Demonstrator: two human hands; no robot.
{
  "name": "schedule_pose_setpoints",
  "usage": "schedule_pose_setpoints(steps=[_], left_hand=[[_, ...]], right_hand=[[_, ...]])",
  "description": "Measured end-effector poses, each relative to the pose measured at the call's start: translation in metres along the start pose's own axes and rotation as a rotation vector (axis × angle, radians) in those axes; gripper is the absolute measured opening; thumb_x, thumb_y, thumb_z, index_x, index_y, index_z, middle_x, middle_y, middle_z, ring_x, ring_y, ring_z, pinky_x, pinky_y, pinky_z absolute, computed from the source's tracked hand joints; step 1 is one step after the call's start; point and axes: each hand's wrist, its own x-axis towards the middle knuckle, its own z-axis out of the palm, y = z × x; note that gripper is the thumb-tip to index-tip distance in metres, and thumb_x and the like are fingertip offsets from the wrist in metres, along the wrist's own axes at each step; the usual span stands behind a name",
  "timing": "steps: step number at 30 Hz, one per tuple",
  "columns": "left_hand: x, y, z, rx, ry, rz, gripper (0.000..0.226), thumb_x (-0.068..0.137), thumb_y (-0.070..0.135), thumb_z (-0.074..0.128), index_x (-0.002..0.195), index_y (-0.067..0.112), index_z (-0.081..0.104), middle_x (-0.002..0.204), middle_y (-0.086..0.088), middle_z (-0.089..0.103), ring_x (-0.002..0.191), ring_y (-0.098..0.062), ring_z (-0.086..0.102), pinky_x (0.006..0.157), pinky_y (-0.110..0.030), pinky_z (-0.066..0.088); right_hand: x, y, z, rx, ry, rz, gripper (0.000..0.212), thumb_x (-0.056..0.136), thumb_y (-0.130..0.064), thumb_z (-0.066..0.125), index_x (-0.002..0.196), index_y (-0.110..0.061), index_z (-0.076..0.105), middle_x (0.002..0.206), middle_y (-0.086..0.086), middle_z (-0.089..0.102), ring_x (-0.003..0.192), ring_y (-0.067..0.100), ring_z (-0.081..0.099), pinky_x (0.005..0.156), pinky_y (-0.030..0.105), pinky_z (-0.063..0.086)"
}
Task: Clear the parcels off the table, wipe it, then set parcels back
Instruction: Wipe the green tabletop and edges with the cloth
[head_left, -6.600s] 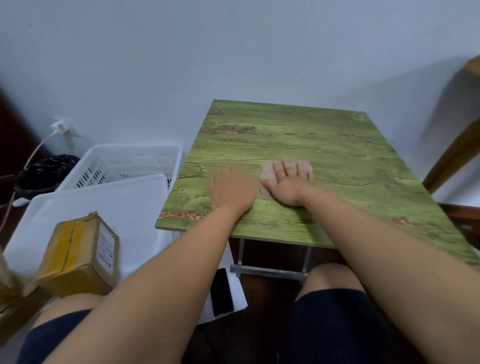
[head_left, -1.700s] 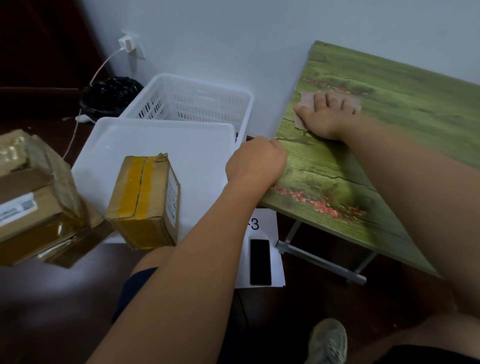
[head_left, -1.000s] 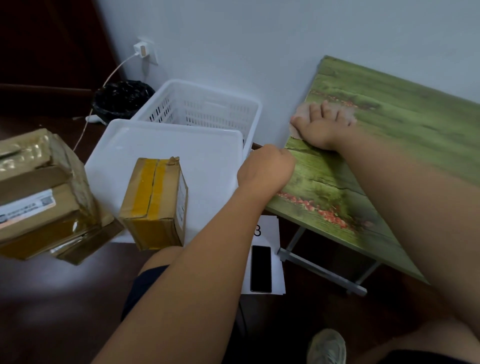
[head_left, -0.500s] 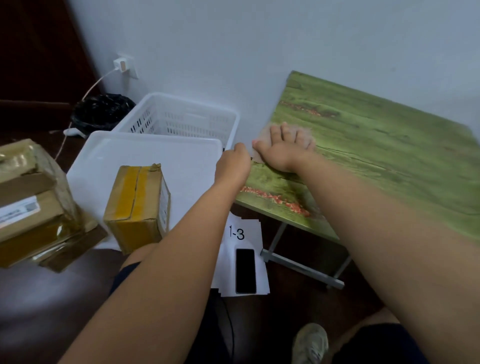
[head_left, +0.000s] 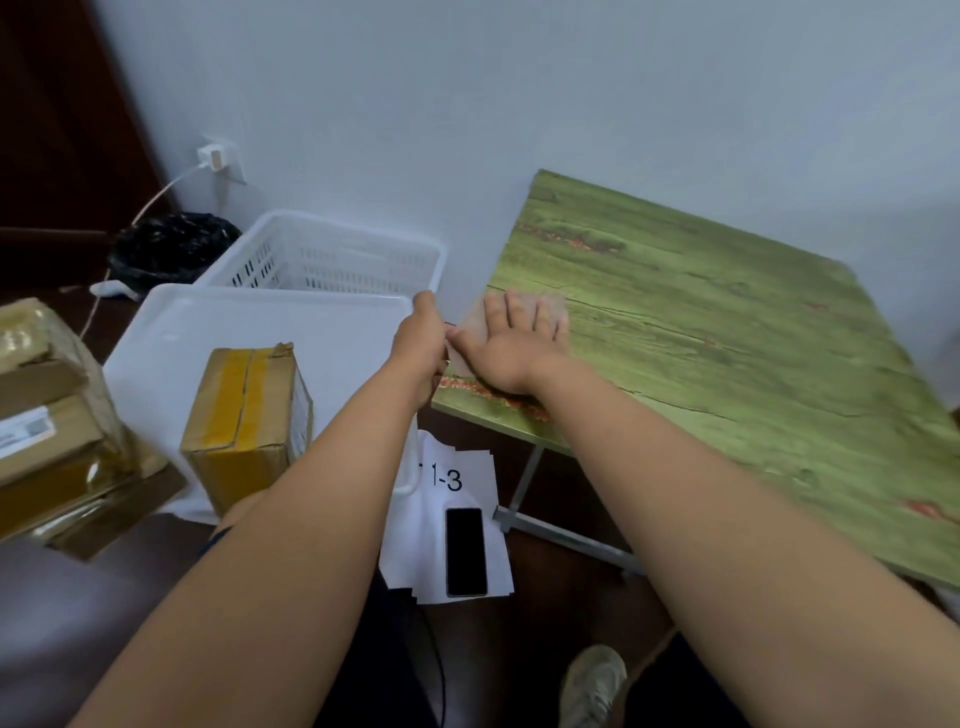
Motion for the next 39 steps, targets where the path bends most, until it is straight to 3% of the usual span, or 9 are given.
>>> schedule_pose_setpoints(steps=[4, 9, 12, 15, 19, 26, 33, 36, 39], left_hand=[[-0.006, 0.002, -0.006, -0.024, -0.035, -0.048, 0.058, 0.101, 0.05, 0.021, 0.077, 0.008, 0.053, 0.06, -0.004, 0.043, 0.045, -0.015, 0.028, 0.043, -0.022, 0.023], [-0.008, -0.001, -0.015, -0.04, -0.056, -0.083, 0.068, 0.1, 0.055, 0.018, 0.083, 0.005, 0.061, 0.066, -0.009, 0.056, 0.036, -0.016, 0.045, 0.04, -0.017, 0.031], [-0.006, -0.003, -0.021, -0.085, -0.071, -0.116, 0.072, 0.098, 0.059, 0.018, 0.089, 0.004, 0.064, 0.079, -0.014, 0.06, 0.054, -0.022, 0.052, 0.046, -0.022, 0.039], [-0.007, -0.006, -0.026, -0.136, -0.093, -0.135, 0.073, 0.098, 0.06, 0.019, 0.095, 0.003, 0.065, 0.087, -0.015, 0.065, 0.058, -0.022, 0.055, 0.048, -0.021, 0.043], [-0.011, -0.008, -0.032, -0.216, -0.138, -0.153, 0.07, 0.099, 0.058, 0.022, 0.104, 0.001, 0.063, 0.102, -0.02, 0.067, 0.075, -0.03, 0.063, 0.064, -0.033, 0.049], [-0.02, -0.013, -0.038, -0.305, -0.209, -0.183, 0.064, 0.099, 0.056, 0.03, 0.12, 0.002, 0.059, 0.11, -0.02, 0.063, 0.096, -0.033, 0.065, 0.076, -0.041, 0.053], [-0.027, -0.016, -0.043, -0.323, -0.252, -0.163, 0.053, 0.098, 0.048, 0.04, 0.118, 0.003, 0.06, 0.11, -0.019, 0.062, 0.097, -0.034, 0.064, 0.083, -0.044, 0.05], [-0.029, -0.016, -0.046, -0.376, -0.247, -0.15, 0.049, 0.096, 0.045, 0.043, 0.115, 0.003, 0.06, 0.117, -0.021, 0.064, 0.102, -0.036, 0.063, 0.097, -0.046, 0.046], [-0.031, -0.016, -0.047, -0.388, -0.24, -0.144, 0.05, 0.096, 0.044, 0.045, 0.118, 0.002, 0.059, 0.118, -0.022, 0.064, 0.098, -0.035, 0.064, 0.093, -0.044, 0.049]], right_hand=[[-0.01, -0.001, 0.006, -0.011, 0.004, -0.015, 0.089, 0.088, -0.079, 0.015, 0.156, -0.028, -0.008, 0.163, -0.002, -0.02, 0.149, 0.033, -0.021, 0.117, 0.054, -0.016], [-0.023, -0.004, 0.014, -0.015, -0.006, -0.032, 0.086, 0.091, -0.073, 0.022, 0.156, -0.027, -0.012, 0.162, -0.001, -0.024, 0.148, 0.035, -0.023, 0.116, 0.055, -0.017], [-0.033, -0.007, 0.02, -0.017, 0.005, -0.038, 0.085, 0.091, -0.072, 0.019, 0.156, -0.027, -0.011, 0.162, -0.001, -0.024, 0.147, 0.035, -0.023, 0.116, 0.056, -0.016], [-0.045, -0.009, 0.023, -0.016, 0.007, -0.056, 0.084, 0.092, -0.07, 0.019, 0.156, -0.026, -0.011, 0.162, -0.001, -0.024, 0.147, 0.035, -0.024, 0.116, 0.055, -0.016], [-0.058, -0.012, 0.027, 0.003, 0.002, -0.066, 0.088, 0.09, -0.073, 0.021, 0.156, -0.025, -0.012, 0.162, 0.0, -0.023, 0.147, 0.035, -0.025, 0.116, 0.054, -0.018], [-0.074, -0.015, 0.033, -0.038, 0.019, -0.095, 0.085, 0.092, -0.072, 0.021, 0.156, -0.026, -0.013, 0.162, -0.002, -0.024, 0.147, 0.036, -0.024, 0.116, 0.054, -0.016], [-0.081, -0.009, 0.029, -0.017, -0.015, -0.137, 0.082, 0.094, -0.071, 0.021, 0.156, -0.029, -0.013, 0.162, -0.003, -0.025, 0.147, 0.033, -0.025, 0.116, 0.051, -0.018], [-0.079, -0.006, 0.028, -0.004, -0.027, -0.146, 0.077, 0.095, -0.069, 0.02, 0.155, -0.032, -0.012, 0.162, -0.006, -0.024, 0.148, 0.03, -0.024, 0.116, 0.048, -0.018], [-0.078, -0.002, 0.028, 0.008, -0.035, -0.153, 0.075, 0.096, -0.068, 0.019, 0.155, -0.033, -0.011, 0.162, -0.007, -0.023, 0.148, 0.029, -0.024, 0.116, 0.048, -0.017]])
